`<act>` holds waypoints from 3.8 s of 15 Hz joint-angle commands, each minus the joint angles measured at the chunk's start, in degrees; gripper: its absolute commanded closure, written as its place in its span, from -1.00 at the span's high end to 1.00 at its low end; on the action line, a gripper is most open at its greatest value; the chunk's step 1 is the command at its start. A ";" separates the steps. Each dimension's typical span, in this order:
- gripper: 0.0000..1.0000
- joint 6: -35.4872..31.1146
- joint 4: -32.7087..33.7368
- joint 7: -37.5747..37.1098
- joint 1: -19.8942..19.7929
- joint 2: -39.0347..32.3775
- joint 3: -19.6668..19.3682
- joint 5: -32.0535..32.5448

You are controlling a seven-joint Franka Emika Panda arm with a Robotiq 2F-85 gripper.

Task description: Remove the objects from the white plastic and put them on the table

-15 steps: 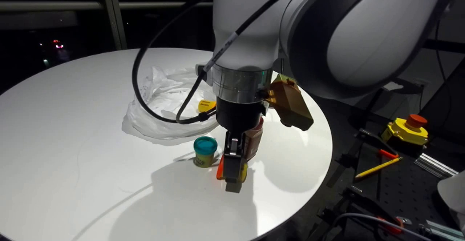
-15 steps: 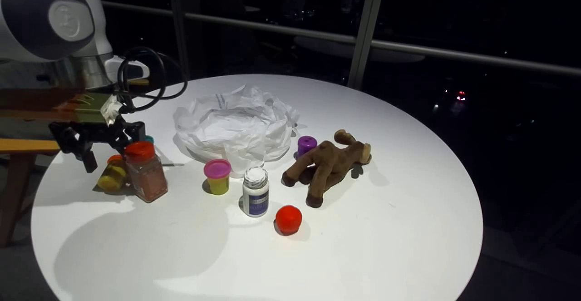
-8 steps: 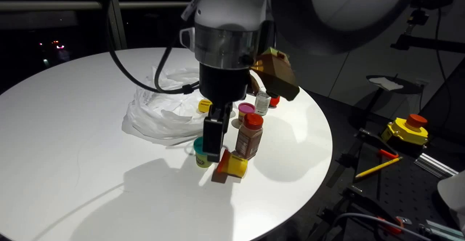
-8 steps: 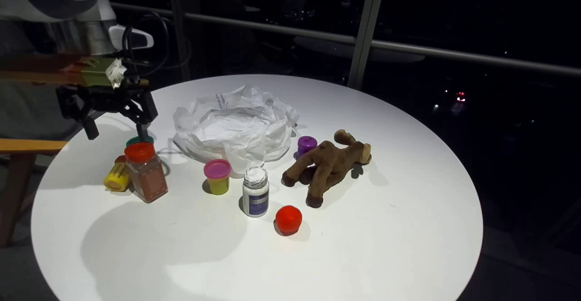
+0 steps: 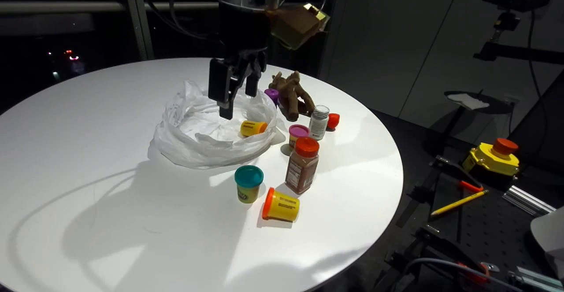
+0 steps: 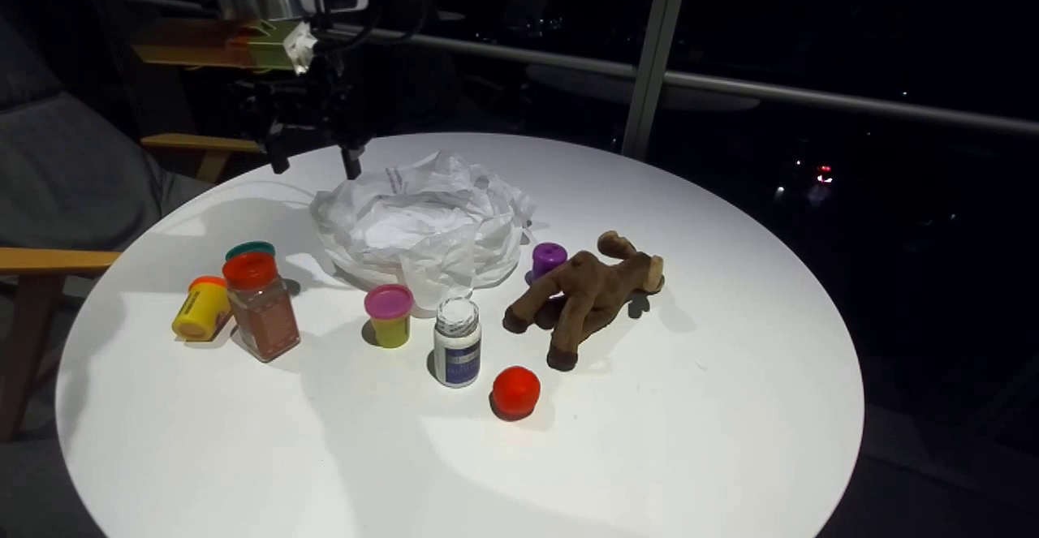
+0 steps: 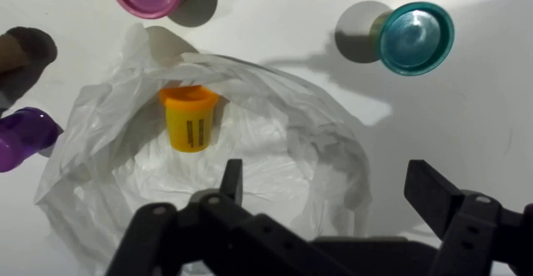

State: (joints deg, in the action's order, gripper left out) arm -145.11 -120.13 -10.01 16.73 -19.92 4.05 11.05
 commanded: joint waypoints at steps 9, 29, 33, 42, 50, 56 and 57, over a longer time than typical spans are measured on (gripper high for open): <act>1.00 7.56 17.79 10.92 -4.75 -16.51 -2.89 3.51; 0.13 3.20 14.51 16.06 -6.75 -18.46 -2.86 3.50; -0.57 2.46 12.89 15.98 -6.57 -16.33 -2.69 3.52; -0.66 2.65 2.28 12.67 -7.07 1.73 -1.29 1.40; -0.66 -5.60 -22.67 7.03 -11.34 24.33 -2.69 -0.70; -0.67 -7.96 -37.85 9.97 -16.81 29.35 -5.31 0.38; -0.66 -7.91 -39.29 10.88 -17.38 29.03 -5.54 0.62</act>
State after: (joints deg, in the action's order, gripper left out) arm -151.38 -153.85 -1.56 0.96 6.79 -0.90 11.47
